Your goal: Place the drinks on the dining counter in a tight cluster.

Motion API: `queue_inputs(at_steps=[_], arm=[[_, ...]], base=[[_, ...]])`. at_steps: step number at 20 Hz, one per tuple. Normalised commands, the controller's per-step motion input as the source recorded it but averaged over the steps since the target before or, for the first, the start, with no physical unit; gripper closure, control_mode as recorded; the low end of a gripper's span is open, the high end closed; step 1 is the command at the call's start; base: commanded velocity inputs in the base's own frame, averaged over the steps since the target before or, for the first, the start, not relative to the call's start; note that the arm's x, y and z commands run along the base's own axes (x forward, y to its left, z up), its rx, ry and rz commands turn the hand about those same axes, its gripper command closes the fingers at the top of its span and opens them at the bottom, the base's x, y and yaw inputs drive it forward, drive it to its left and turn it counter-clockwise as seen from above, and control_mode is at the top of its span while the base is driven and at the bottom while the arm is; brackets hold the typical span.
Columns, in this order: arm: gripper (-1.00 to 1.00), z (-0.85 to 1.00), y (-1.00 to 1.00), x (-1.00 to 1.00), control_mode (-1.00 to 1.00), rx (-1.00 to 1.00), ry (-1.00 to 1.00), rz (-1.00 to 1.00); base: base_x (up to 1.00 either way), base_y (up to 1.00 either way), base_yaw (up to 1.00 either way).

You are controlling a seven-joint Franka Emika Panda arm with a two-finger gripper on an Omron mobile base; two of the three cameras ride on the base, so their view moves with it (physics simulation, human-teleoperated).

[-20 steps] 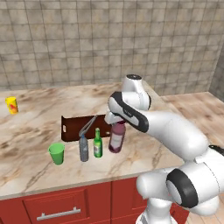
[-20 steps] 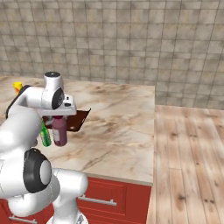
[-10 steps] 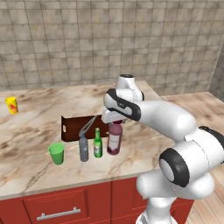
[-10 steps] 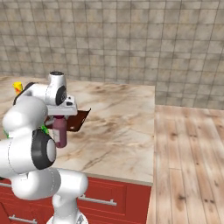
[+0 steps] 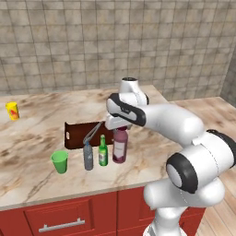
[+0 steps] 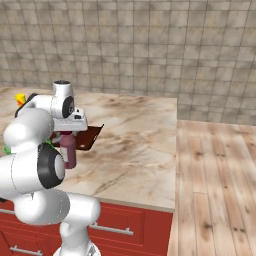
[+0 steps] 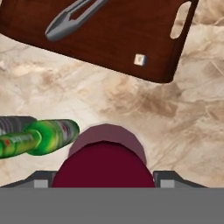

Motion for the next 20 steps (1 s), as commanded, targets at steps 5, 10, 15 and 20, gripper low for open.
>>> queue_inputs(at_steps=[5, 10, 15, 20], arm=[[1.00, -0.19, 0.00, -0.11, -1.00, -0.02, 0.00, -0.08], [-1.00, -0.11, 0.00, -0.02, -1.00, 0.00, 0.00, -0.10], [-1.00, 0.07, 0.00, -0.01, -1.00, 0.00, 0.00, -0.04], [-1.00, 0.24, 0.00, -0.02, -1.00, 0.00, 0.00, 0.00]], base=[[0.00, 0.00, 0.00], [0.00, 0.00, 0.00], [0.00, 0.00, 0.00], [0.00, 0.00, 0.00]])
